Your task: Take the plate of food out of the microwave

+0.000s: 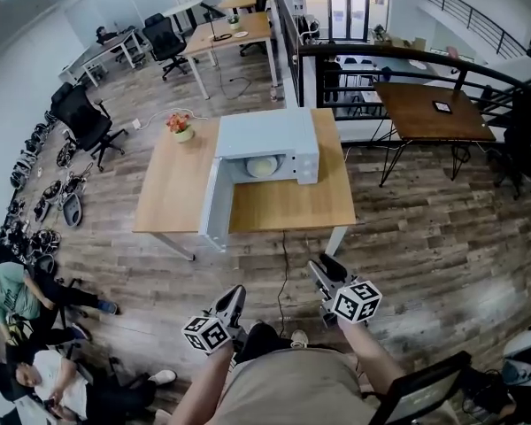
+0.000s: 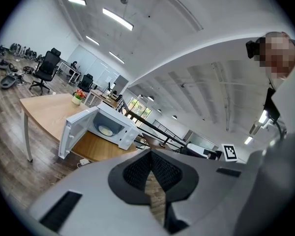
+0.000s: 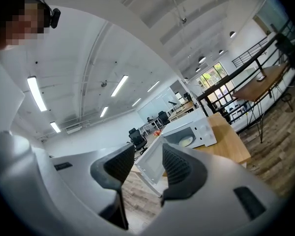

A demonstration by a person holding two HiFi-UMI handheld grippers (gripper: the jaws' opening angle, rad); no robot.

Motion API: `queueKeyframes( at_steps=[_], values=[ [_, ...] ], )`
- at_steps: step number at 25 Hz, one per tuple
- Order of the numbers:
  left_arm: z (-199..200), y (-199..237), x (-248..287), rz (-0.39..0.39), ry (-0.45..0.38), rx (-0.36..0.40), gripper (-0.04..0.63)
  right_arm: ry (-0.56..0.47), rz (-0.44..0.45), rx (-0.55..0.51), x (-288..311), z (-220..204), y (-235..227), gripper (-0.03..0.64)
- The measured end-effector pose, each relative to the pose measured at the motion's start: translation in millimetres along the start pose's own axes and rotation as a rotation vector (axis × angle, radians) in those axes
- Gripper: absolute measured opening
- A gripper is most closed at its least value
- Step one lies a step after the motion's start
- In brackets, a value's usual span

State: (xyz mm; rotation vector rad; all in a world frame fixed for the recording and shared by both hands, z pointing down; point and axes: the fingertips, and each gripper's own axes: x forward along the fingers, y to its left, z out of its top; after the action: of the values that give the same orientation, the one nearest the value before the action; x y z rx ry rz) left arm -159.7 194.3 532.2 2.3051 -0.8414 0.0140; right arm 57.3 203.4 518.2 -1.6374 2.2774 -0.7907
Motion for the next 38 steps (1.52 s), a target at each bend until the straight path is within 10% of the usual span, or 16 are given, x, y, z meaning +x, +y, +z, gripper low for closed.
queueKeyframes(
  at_steps=[14,38],
  values=[
    [94,48,61,-0.064,-0.032,0.103,0.002,-0.097,0.013,-0.025,112,88,27,0.166],
    [138,145,148,-0.114,0.109,0.172,0.002,0.002,-0.176,0.005,200,28,-13,0.166]
  ],
)
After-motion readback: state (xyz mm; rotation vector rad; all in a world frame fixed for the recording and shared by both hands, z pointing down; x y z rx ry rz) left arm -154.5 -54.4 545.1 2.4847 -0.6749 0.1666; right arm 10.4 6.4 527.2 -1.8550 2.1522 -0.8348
